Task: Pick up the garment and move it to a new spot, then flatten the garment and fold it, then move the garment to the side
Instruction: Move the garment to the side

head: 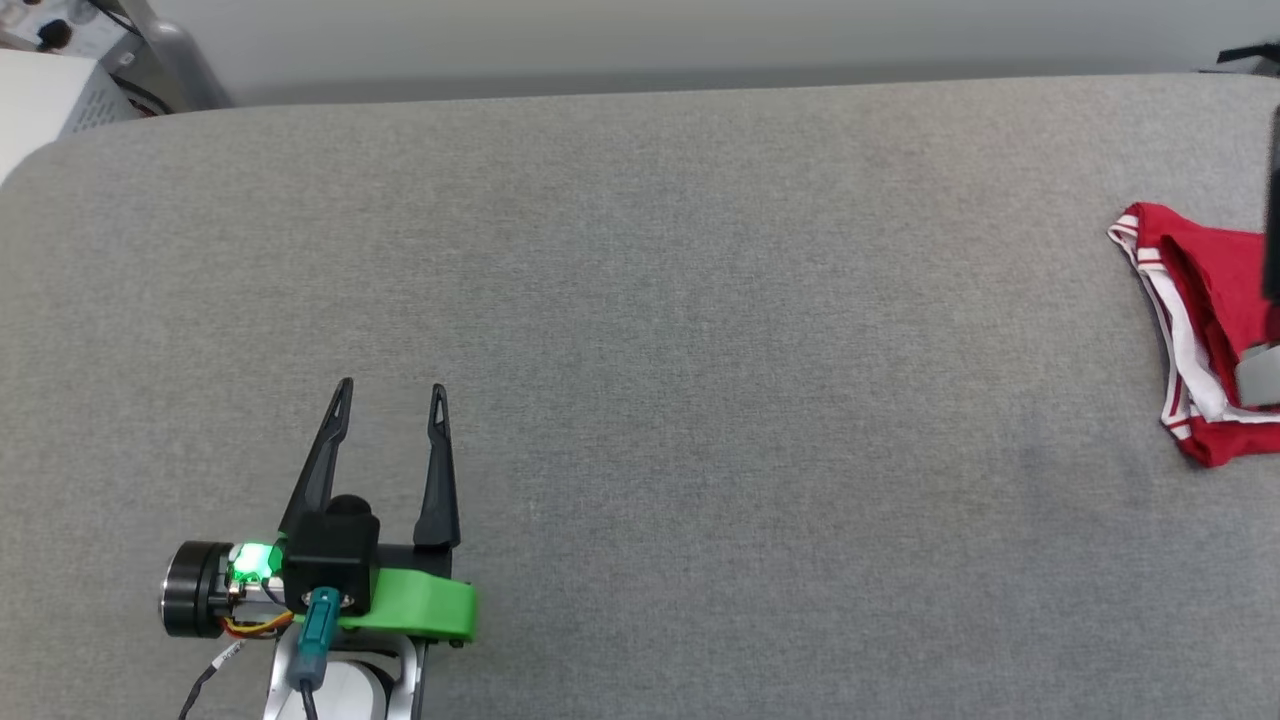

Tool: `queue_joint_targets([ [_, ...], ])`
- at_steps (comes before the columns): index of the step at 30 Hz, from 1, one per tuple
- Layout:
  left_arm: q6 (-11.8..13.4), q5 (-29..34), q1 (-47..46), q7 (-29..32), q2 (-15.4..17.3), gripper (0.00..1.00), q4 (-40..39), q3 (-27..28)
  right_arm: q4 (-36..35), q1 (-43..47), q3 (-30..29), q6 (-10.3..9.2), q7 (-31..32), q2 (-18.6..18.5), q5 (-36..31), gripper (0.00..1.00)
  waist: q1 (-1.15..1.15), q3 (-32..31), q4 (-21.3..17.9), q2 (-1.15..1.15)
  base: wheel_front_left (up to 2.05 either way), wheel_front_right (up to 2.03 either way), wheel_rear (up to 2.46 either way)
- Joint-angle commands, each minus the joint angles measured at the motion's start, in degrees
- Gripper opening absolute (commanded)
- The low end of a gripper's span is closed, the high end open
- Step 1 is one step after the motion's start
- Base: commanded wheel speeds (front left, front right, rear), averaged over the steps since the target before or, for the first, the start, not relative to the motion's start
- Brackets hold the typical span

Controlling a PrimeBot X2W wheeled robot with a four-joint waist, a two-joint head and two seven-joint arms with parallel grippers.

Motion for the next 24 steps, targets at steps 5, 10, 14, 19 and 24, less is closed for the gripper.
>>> queue_joint_targets([
  [5, -0.4, -0.5, 1.6, -0.3, -0.5, 1.0, 0.5, 0.8, -2.7, 5.9, 3.3, -0.04, -2.1, 6.2, 0.0, 1.0, 0.01, -3.8, 3.8, 0.0, 0.0, 0.0, 0.0],
  [10, -0.9, -0.8, 2.4, -0.3, -0.9, 1.0, 1.0, 1.4, -1.6, 10.6, 5.8, -0.04, -2.7, 9.8, 0.2, 1.0, 0.01, -5.4, 4.8, 0.0, 0.0, 0.0, 0.0],
  [14, -1.3, -0.9, 3.4, -0.3, -1.3, 1.0, 1.6, 1.7, -0.2, 14.8, 6.3, -0.04, -2.9, 12.1, 0.8, 1.0, 0.01, -7.0, 5.3, 0.0, 0.0, 0.0, 0.0],
  [19, -2.1, -1.5, 5.1, -0.3, -1.9, 1.0, 2.1, 2.4, -0.1, 20.0, 5.5, -0.04, -2.9, 14.9, 1.4, 1.0, 0.01, -8.8, 5.3, 0.0, 0.0, 0.0, 0.0],
  [24, -3.2, -1.8, 7.0, -0.3, -2.2, 1.0, 2.3, 2.8, -1.3, 23.9, 4.9, -0.04, -2.9, 16.7, 2.5, 1.0, 0.01, -10.4, 5.2, 0.0, 0.0, 0.0, 0.0],
])
